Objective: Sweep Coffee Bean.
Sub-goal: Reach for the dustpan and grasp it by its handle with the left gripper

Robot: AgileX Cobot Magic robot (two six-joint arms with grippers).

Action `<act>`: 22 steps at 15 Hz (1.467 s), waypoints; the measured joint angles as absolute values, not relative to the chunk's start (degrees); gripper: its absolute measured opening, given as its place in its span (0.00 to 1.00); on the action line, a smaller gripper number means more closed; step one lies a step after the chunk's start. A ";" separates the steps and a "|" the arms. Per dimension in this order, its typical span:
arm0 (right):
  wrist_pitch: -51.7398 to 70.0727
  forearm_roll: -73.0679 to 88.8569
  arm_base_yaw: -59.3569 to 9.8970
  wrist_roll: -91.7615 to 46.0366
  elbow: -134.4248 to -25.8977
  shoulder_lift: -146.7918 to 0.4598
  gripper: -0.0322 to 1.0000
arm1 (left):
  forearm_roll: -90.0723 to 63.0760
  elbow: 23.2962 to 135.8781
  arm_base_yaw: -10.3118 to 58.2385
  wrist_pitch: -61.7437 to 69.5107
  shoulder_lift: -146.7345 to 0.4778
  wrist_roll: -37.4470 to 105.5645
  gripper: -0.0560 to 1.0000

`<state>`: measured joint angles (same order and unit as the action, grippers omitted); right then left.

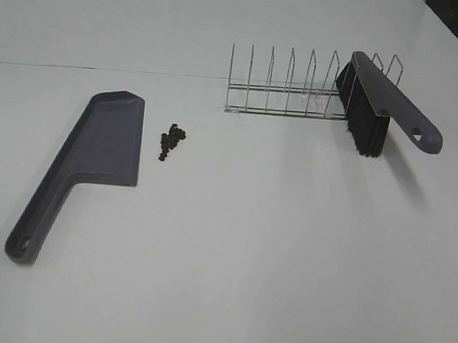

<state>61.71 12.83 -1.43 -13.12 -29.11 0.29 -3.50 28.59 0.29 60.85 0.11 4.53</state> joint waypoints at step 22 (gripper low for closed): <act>61.71 12.83 -1.43 -13.12 -29.11 0.29 0.69 | -3.50 28.59 0.29 60.85 0.11 4.53 0.65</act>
